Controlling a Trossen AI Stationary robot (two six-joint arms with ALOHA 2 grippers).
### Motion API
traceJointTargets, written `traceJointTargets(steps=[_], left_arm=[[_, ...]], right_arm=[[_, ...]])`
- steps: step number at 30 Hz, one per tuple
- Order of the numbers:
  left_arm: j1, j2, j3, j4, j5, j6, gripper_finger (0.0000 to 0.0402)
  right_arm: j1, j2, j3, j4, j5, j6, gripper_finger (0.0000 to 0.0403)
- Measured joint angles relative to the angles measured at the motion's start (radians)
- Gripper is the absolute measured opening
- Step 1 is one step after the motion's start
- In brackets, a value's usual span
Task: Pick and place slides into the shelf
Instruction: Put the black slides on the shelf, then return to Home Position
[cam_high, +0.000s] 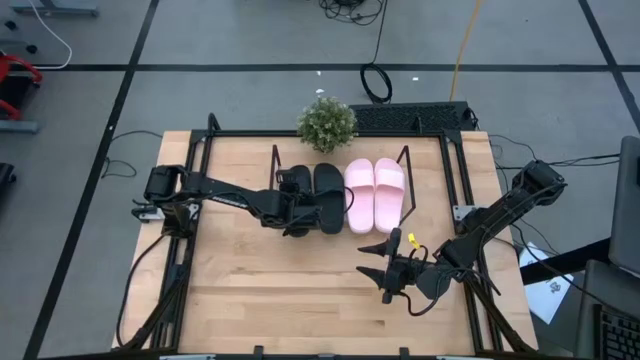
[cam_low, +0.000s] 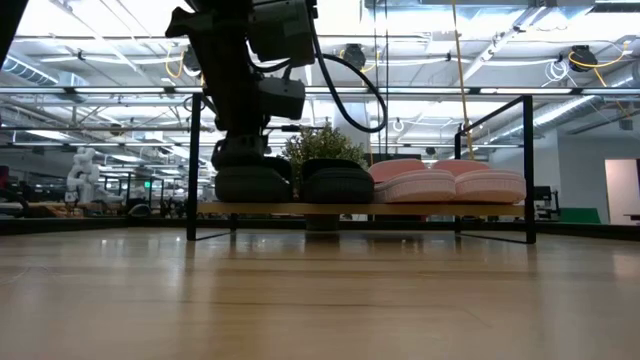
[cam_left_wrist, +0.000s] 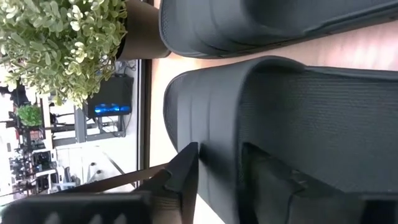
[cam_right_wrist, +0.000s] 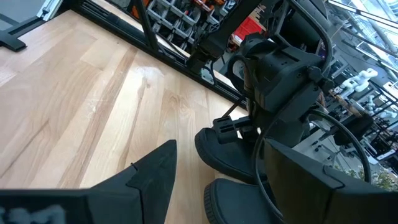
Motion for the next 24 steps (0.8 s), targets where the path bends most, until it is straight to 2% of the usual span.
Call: traceJointTargets(steps=[13,17,24], left_arm=[[-0.036,-0.010,0.000,-0.005,-0.010,0.022,0.0206],[-0.053,-0.011,0.011,-0.028,-0.057,0.013,0.0224],[-0.081,-0.011,0.041,-0.033,-0.030,-0.021,0.0244]], right_arm=[[0.000,0.000,0.000,0.003,-0.001,0.000,0.0226],[0.000,0.000,0.000,0.003,-0.001,0.000,0.0226],[0.000,0.000,0.000,0.003,-0.001,0.018,0.0226]])
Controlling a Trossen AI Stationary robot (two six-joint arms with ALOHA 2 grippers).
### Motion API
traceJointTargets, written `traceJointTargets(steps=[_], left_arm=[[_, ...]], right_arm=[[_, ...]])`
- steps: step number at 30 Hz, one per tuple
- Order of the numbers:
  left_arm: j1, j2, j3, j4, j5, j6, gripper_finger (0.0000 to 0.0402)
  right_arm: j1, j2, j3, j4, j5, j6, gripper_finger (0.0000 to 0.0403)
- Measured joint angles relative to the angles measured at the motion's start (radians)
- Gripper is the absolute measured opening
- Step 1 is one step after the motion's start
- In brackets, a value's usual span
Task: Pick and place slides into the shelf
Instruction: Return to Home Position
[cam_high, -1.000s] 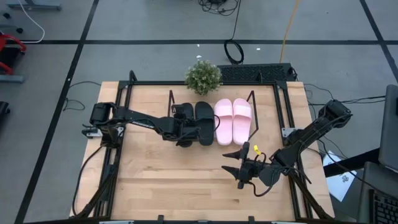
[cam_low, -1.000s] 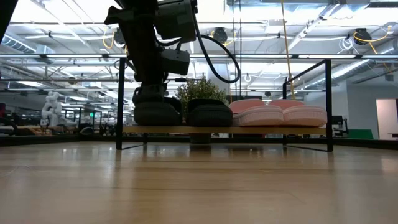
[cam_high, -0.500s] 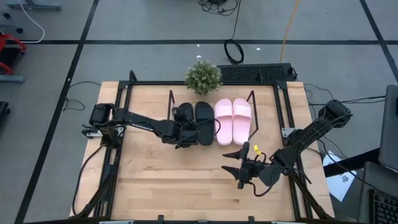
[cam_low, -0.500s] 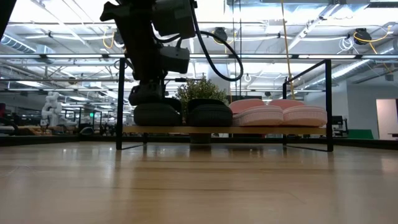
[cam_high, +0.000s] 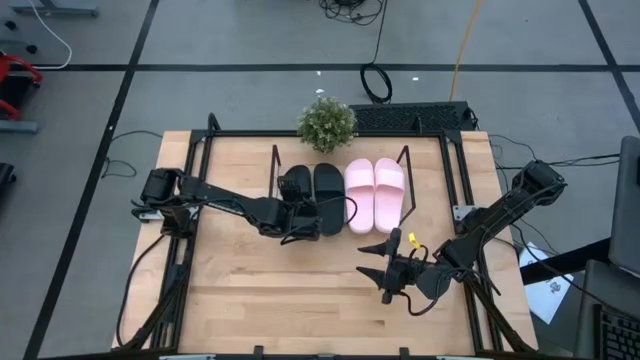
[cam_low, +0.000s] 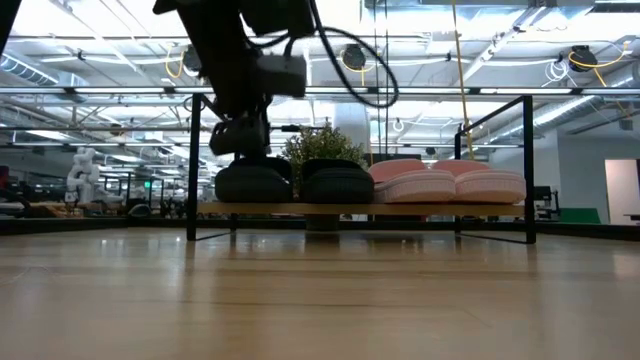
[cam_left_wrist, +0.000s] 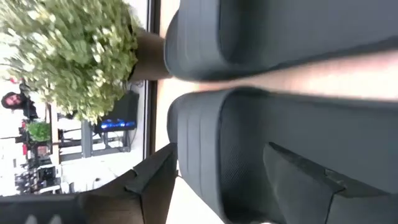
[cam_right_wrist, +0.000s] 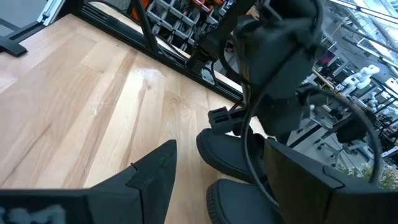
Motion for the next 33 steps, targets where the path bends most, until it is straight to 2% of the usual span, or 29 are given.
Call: traceJointTargets(steps=[6,11,14,18,20,22,25,28,33], left_arm=[[-0.059,0.000,0.063,-0.032,-0.016,-0.007,0.0251],[-0.143,0.000,0.199,-0.200,-0.020,-0.114,0.0253],[-0.220,0.000,0.302,-0.346,-0.022,-0.220,0.0253],[-0.325,-0.045,0.404,-0.554,-0.025,-0.374,0.0253],[-0.384,-0.096,0.410,-0.608,-0.052,-0.494,0.0253],[-0.436,-0.147,0.410,-0.654,-0.074,-0.603,0.0253],[-0.540,-0.226,0.410,-0.725,-0.088,-0.768,0.0253],[-0.636,-0.282,0.392,-0.733,-0.088,-0.849,0.0253],[-0.802,-0.336,0.258,-0.735,-0.109,-1.029,0.0253]], right_arm=[[0.000,0.000,0.000,0.000,0.000,0.004,0.0226],[0.001,0.000,0.000,-0.007,0.014,-0.032,0.0226],[0.012,0.000,0.000,-0.001,0.139,-0.093,0.0226],[0.040,-0.001,0.000,0.055,0.433,-0.189,0.0226],[0.062,-0.001,0.000,0.088,0.573,-0.247,0.0226],[0.089,-0.003,0.000,0.104,0.638,-0.282,0.0226],[0.145,-0.019,0.000,0.112,0.656,-0.285,0.0226],[0.221,-0.056,0.000,0.107,0.658,-0.252,0.0226],[0.385,-0.172,-0.048,0.107,0.659,-0.185,0.0226]])
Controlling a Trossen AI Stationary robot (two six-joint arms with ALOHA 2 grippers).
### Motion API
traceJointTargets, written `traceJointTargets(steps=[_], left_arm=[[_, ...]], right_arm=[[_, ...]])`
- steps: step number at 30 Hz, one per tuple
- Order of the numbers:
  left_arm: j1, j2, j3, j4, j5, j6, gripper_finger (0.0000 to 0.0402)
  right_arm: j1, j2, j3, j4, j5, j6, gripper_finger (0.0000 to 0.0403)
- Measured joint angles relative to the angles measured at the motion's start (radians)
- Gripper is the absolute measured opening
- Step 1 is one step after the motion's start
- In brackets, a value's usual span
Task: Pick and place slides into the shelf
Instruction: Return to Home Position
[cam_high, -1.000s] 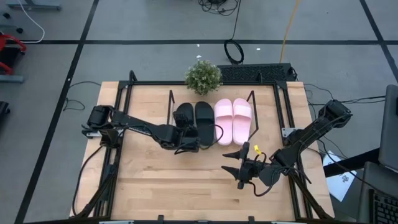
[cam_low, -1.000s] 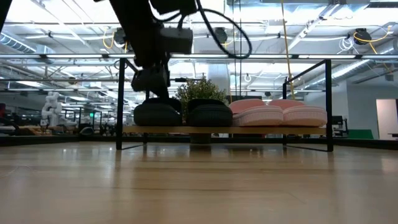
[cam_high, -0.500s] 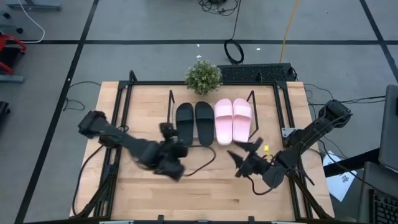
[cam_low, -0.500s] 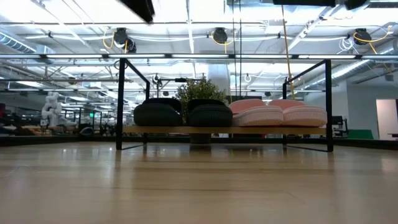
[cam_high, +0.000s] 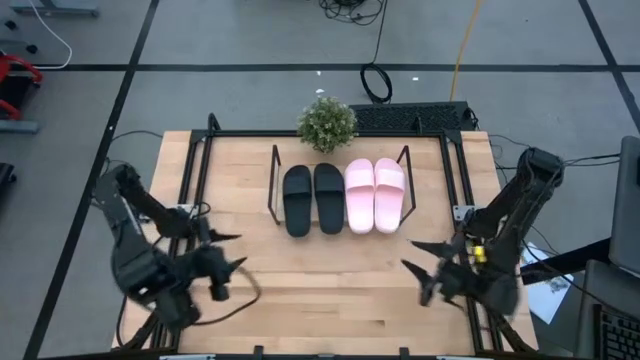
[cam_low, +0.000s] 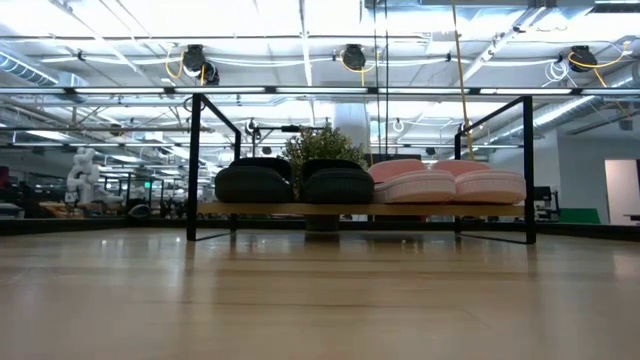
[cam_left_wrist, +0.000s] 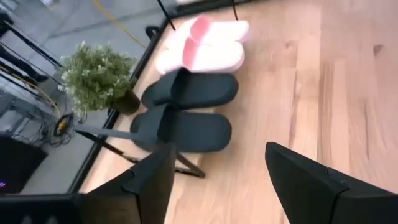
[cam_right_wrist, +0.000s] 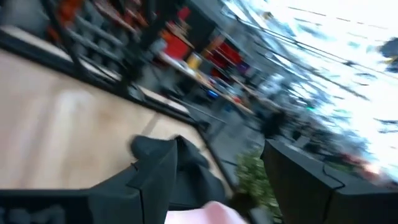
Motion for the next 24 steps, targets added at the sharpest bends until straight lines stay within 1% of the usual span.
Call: traceJointTargets(steps=[3,6,8,11,12,13,17,20,22,24], left_arm=[[-0.095,-0.048,-0.148,0.002,-0.102,-0.211,0.0253],[-0.143,-0.091,-0.303,0.010,-0.144,-0.400,0.0253],[-0.154,-0.112,-0.388,0.032,-0.150,-0.480,0.0253],[-0.140,-0.139,-0.494,0.066,-0.166,-0.551,0.0253],[-0.133,-0.146,-0.526,0.073,-0.179,-0.573,0.0253],[-0.127,-0.157,-0.556,0.076,-0.197,-0.595,0.0253],[-0.111,-0.234,-0.647,0.072,-0.290,-0.637,0.0253],[-0.113,-0.323,-0.694,0.079,-0.371,-0.641,0.0253],[-0.120,-0.380,-0.714,0.091,-0.399,-0.621,0.0253],[-0.133,-0.431,-0.728,0.118,-0.429,-0.584,0.0253]], right_arm=[[0.087,-0.100,-0.053,-0.001,0.000,0.044,0.0226],[0.137,-0.210,-0.112,0.007,0.002,0.051,0.0226],[0.154,-0.280,-0.145,0.033,0.002,0.021,0.0226],[0.166,-0.378,-0.202,0.102,-0.003,0.035,0.0226],[0.162,-0.415,-0.221,0.116,-0.025,0.024,0.0226],[0.154,-0.457,-0.241,0.127,-0.068,0.005,0.0226],[0.130,-0.633,-0.317,0.140,-0.340,-0.061,0.0226],[0.135,-0.787,-0.361,0.142,-0.443,-0.123,0.0226],[0.144,-0.890,-0.389,0.129,-0.492,-0.150,0.0226],[0.158,-0.988,-0.414,0.073,-0.551,-0.153,0.0226]])
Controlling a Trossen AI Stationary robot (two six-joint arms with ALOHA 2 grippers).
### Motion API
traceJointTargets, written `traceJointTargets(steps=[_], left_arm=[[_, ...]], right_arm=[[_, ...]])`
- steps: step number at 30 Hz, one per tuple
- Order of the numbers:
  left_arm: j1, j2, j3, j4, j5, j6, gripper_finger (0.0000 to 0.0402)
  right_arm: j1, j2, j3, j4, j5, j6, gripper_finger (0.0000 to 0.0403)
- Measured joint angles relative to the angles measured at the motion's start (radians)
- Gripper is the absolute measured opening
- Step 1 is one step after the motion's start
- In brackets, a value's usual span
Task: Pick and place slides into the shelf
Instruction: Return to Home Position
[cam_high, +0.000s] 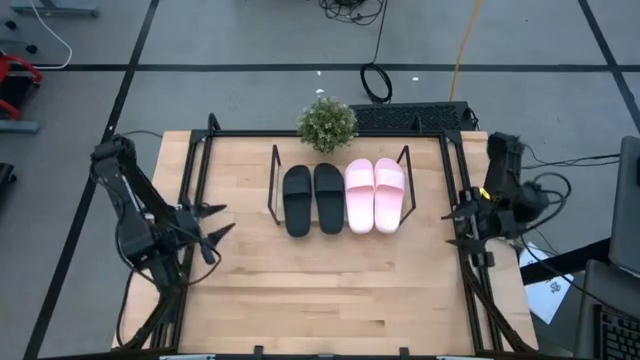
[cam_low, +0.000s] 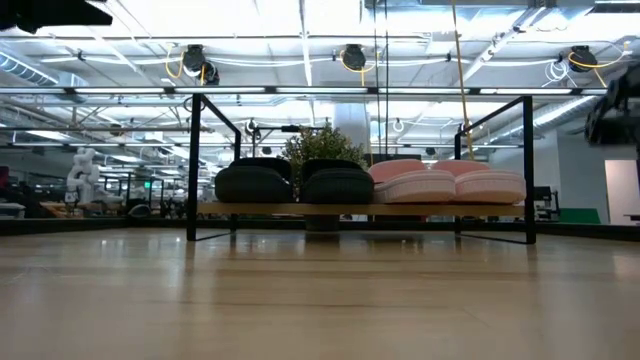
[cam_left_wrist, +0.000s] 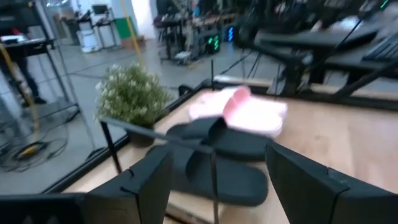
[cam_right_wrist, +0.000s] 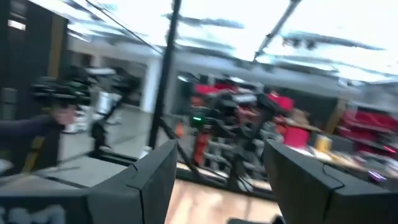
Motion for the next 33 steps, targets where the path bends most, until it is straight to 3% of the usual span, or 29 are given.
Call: traceJointTargets(steps=[6,11,15,17,20,23,27,29,31,33], left_arm=[[-0.040,-0.088,-0.028,0.176,-0.071,0.217,0.0253],[-0.045,-0.096,-0.028,0.327,-0.071,0.372,0.0253],[-0.044,-0.086,-0.028,0.455,-0.075,0.493,0.0253],[-0.036,-0.073,-0.040,0.505,-0.076,0.521,0.0253],[-0.025,-0.062,-0.077,0.554,-0.064,0.512,0.0253],[-0.023,-0.061,-0.093,0.567,-0.036,0.454,0.0253],[-0.022,-0.064,-0.093,0.572,0.129,0.465,0.0253],[-0.022,-0.062,-0.093,0.595,0.205,0.422,0.0253],[-0.022,-0.061,-0.093,0.611,0.207,0.345,0.0253],[-0.022,-0.061,-0.093,0.613,0.264,0.418,0.0253]], right_arm=[[0.039,-0.240,-0.020,-0.300,-0.297,0.124,0.0226],[0.041,-0.216,0.013,-0.398,-0.392,0.247,0.0226],[0.041,-0.239,0.017,-0.493,-0.692,0.314,0.0226],[0.041,-0.239,0.017,-0.490,-0.764,0.322,0.0226],[0.040,-0.238,0.017,-0.494,-0.730,0.350,0.0226],[0.041,-0.239,0.017,-0.495,-0.616,0.406,0.0226],[0.040,-0.239,0.017,-0.494,-0.508,0.485,0.0226],[0.040,-0.239,0.017,-0.495,-0.493,0.562,0.0226],[0.040,-0.239,0.017,-0.505,-0.495,0.576,0.0226],[0.041,-0.239,0.017,-0.533,-0.508,0.558,0.0226]])
